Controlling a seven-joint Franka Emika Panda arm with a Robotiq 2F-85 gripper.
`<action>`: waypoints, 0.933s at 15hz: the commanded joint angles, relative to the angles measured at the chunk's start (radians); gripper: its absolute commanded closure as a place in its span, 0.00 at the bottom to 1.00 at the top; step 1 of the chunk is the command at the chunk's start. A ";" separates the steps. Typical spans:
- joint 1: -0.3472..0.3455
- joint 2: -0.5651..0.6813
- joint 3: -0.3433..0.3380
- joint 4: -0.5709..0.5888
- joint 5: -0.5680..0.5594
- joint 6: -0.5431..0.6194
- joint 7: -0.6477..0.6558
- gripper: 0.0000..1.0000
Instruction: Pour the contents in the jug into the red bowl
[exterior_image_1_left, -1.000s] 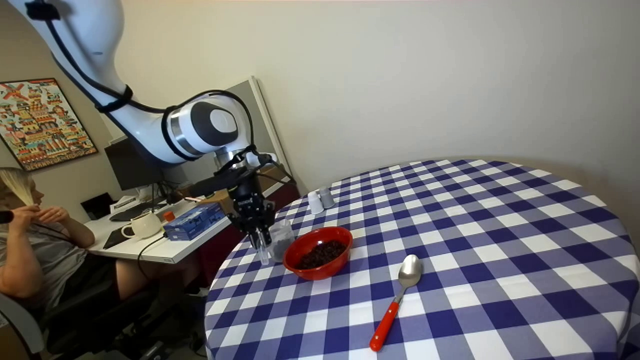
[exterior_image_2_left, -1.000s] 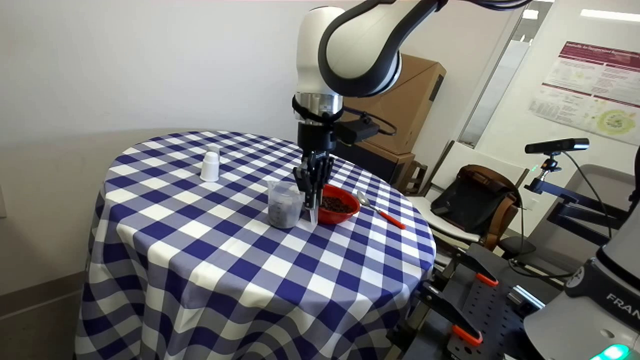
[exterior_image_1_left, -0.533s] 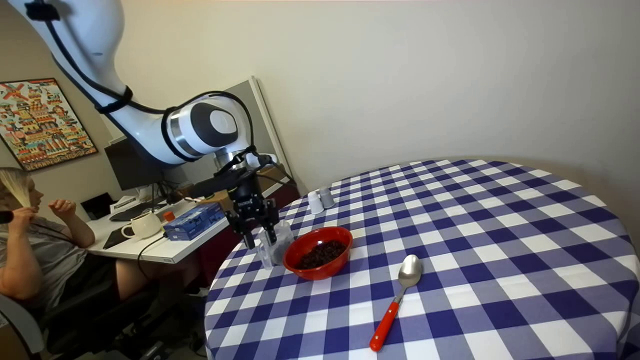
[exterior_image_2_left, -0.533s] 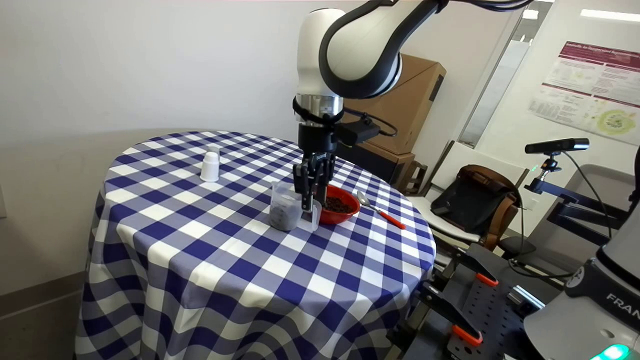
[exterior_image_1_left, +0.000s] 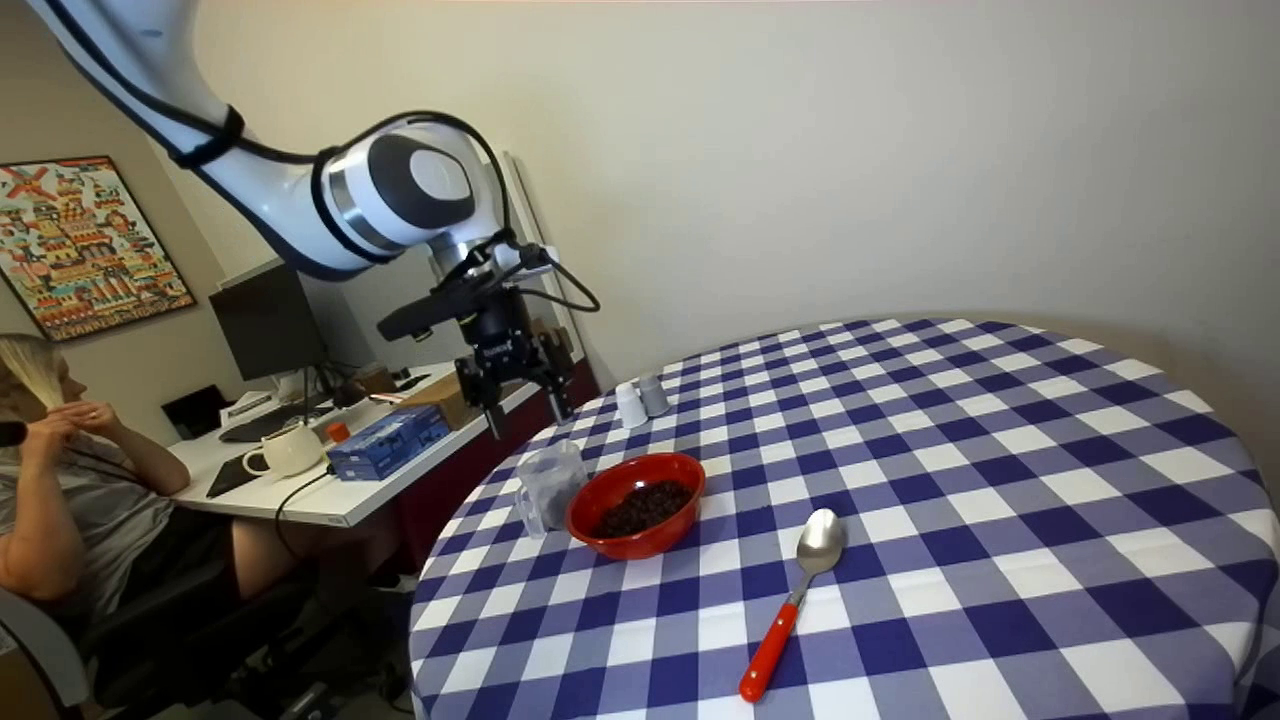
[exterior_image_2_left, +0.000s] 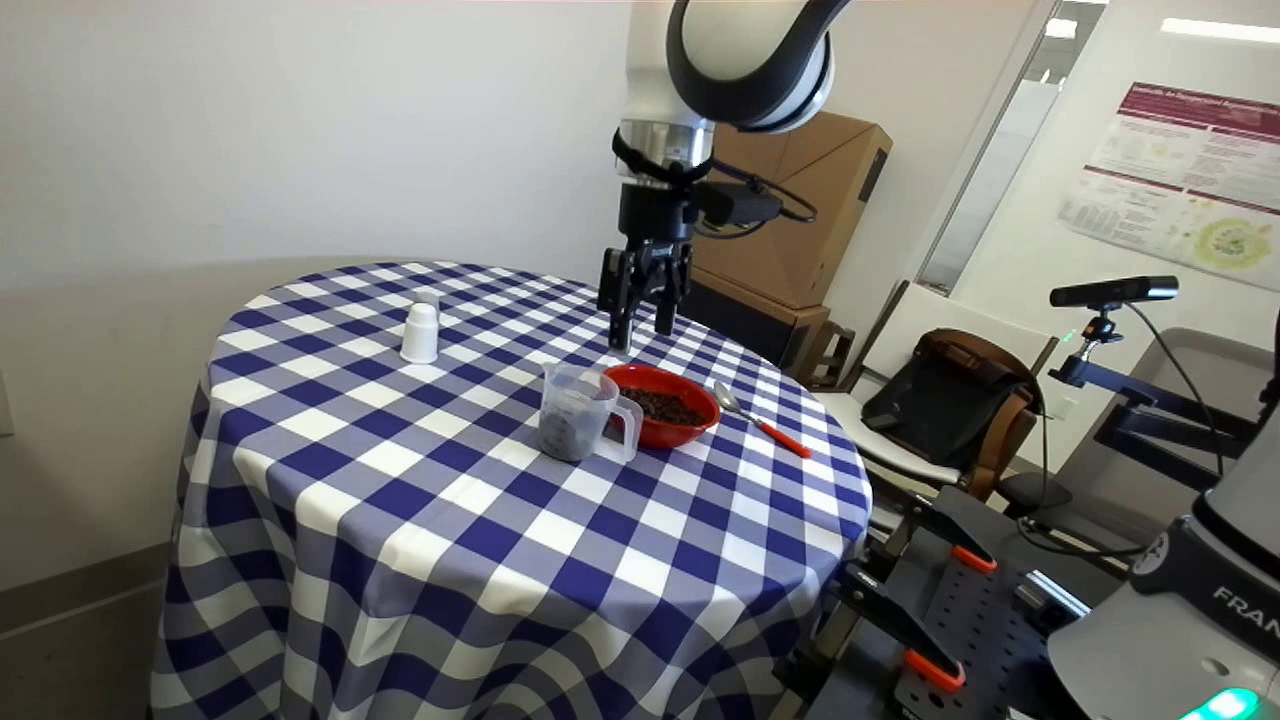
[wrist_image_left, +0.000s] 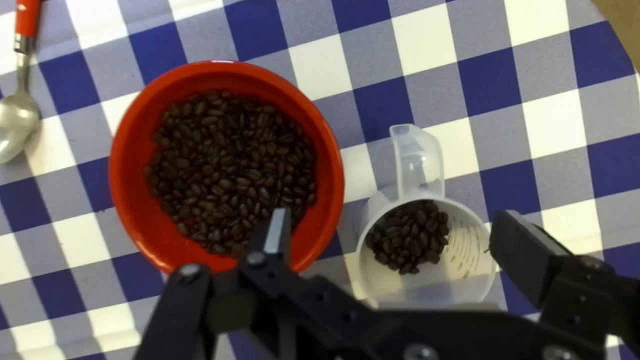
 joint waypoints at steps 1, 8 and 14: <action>-0.046 -0.092 -0.030 -0.008 0.017 -0.044 -0.037 0.00; -0.149 -0.172 -0.098 0.020 0.075 -0.165 -0.104 0.00; -0.150 -0.163 -0.099 0.016 0.051 -0.141 -0.085 0.00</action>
